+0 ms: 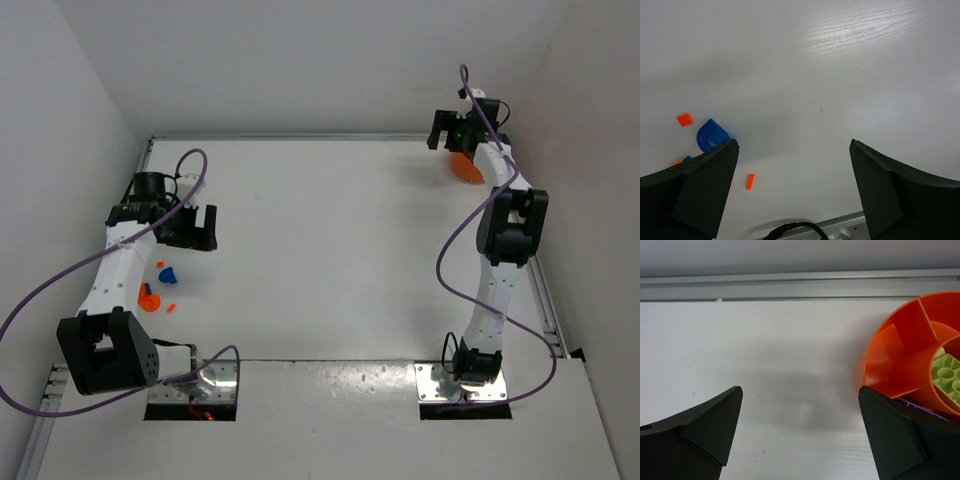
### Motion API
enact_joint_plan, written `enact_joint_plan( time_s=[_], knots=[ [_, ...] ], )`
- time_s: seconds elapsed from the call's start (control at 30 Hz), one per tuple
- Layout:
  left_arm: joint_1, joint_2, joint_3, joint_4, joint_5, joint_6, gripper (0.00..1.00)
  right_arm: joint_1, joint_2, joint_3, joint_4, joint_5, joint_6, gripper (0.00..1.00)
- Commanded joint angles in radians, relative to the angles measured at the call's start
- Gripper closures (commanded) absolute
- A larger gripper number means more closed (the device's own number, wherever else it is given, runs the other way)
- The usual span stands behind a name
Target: Sort the legos into containers by color
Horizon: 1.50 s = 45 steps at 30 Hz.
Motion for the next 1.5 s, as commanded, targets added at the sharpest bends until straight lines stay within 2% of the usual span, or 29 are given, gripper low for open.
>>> enact_joint_plan(
  time_s=[0.0,0.33,1.47],
  knots=[
    [0.011,-0.005,0.020,0.023,0.022,-0.016,0.00,0.019,0.015,0.051,0.064,0.049,-0.004,0.00],
    [0.011,-0.005,0.020,0.032,0.022,-0.016,0.00,0.039,0.033,0.069,0.104,0.206,-0.036,0.00],
    [0.011,-0.005,0.002,0.032,0.022,-0.016,0.00,0.039,0.079,0.078,0.086,0.180,-0.073,0.00]
  ],
)
